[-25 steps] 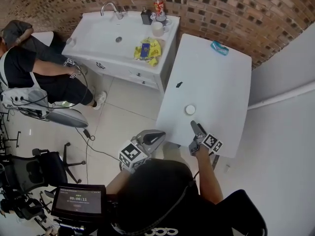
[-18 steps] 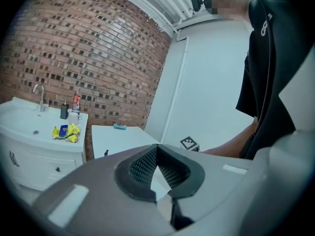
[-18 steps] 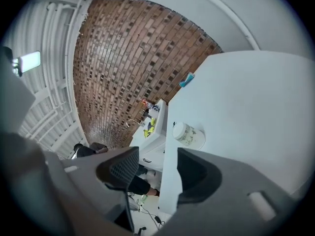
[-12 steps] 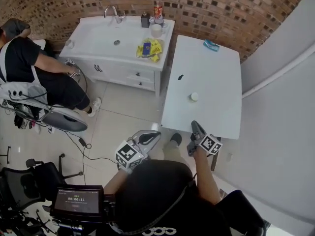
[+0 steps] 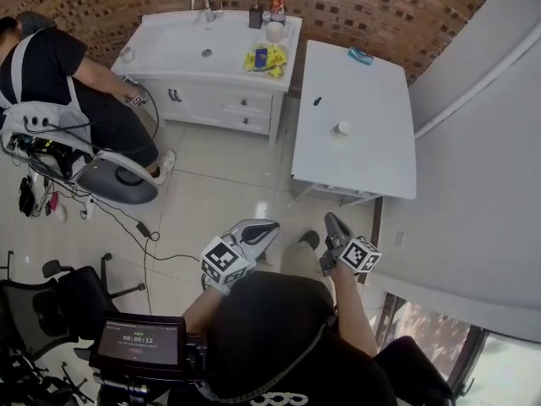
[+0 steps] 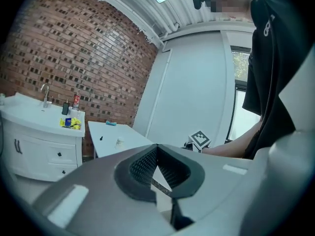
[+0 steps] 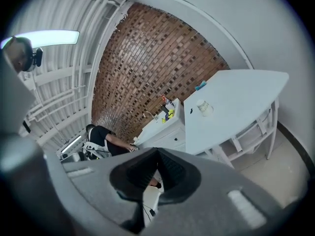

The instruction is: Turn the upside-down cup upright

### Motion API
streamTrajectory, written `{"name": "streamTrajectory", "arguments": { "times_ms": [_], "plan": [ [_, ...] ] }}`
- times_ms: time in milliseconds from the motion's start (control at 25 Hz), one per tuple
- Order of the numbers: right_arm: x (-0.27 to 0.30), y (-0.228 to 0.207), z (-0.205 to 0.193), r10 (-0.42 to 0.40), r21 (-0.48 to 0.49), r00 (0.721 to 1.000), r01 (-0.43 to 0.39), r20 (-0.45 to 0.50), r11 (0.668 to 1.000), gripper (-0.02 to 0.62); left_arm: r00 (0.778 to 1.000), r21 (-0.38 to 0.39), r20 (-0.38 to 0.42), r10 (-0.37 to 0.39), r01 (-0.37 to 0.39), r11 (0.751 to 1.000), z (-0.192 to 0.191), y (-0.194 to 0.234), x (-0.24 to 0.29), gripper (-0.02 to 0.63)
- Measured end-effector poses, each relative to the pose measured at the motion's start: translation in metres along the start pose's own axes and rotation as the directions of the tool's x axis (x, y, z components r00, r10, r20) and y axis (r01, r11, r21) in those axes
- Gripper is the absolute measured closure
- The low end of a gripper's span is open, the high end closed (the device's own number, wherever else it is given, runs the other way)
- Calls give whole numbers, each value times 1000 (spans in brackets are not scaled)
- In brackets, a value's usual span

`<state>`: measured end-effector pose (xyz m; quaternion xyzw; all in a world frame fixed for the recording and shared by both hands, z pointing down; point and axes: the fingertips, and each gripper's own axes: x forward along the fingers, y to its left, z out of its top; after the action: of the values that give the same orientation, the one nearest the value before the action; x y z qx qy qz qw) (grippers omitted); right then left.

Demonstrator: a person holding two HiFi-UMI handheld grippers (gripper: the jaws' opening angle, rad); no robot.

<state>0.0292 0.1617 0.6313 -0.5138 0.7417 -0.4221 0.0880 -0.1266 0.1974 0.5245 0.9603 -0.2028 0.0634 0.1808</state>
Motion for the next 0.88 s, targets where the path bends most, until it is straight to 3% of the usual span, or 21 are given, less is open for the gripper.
{"name": "streamTrajectory", "arguments": {
  "times_ms": [440, 760, 880],
  "plan": [
    [-117, 29, -26, 118, -101, 993, -117, 5, 988, 603, 1000, 19, -8, 1, -1, 1000, -29, -120, 2, 592],
    [-248, 33, -96, 147, -181, 987, -156, -63, 971, 603, 998, 33, -60, -20, 22, 999, -82, -243, -2, 592],
    [-268, 41, -110, 153, -224, 984, -171, -94, 959, 603, 998, 19, -62, -18, 19, 1000, -90, -261, -8, 592]
  ]
}}
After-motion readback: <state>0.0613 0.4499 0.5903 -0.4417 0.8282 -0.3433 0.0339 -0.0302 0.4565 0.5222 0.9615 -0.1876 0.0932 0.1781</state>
